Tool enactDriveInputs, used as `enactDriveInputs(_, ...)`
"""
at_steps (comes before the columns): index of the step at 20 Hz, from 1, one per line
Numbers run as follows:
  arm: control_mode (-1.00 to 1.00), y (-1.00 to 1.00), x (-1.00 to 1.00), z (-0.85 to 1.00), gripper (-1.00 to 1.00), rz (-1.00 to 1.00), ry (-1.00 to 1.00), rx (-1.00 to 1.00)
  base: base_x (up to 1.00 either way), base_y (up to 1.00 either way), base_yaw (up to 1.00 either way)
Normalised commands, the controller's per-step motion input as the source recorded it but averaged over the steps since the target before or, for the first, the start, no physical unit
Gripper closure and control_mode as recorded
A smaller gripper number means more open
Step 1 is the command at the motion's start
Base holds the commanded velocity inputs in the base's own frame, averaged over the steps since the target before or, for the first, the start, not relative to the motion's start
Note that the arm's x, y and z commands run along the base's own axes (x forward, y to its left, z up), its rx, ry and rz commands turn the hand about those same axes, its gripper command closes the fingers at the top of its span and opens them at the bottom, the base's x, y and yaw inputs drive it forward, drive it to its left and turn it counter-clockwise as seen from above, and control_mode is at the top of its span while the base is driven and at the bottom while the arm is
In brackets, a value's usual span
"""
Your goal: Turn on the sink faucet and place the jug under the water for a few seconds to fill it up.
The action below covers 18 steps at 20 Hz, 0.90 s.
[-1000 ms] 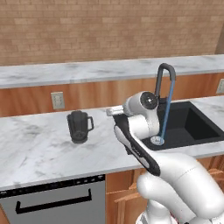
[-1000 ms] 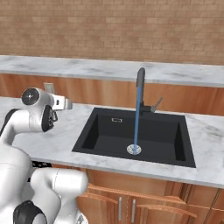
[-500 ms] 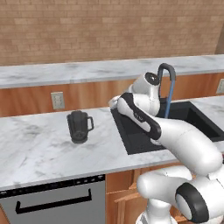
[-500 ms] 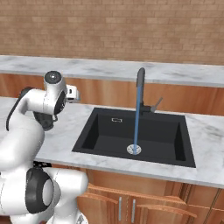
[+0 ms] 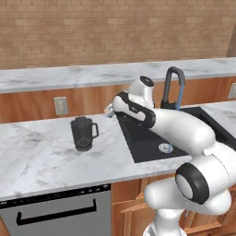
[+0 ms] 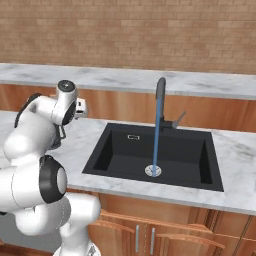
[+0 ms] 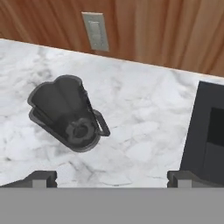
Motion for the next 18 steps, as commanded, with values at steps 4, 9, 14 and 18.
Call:
enactDriveInputs(4,-1.00,0.10,0.32,-0.34,-1.00,0.22,0.22,0.00,0.00,0.00,0.00)
enactDriveInputs(9,-1.00,0.13,0.10,-0.32,-1.00,0.25,0.12,0.00,0.00,0.00,0.00)
enactDriveInputs(14,-1.00,0.26,0.10,-0.15,-1.00,0.25,0.00,0.00,0.00,0.00,0.00)
enactDriveInputs(18,-1.00,0.20,0.09,-0.26,-1.00,0.24,0.00,0.00,0.00,0.00,0.00)
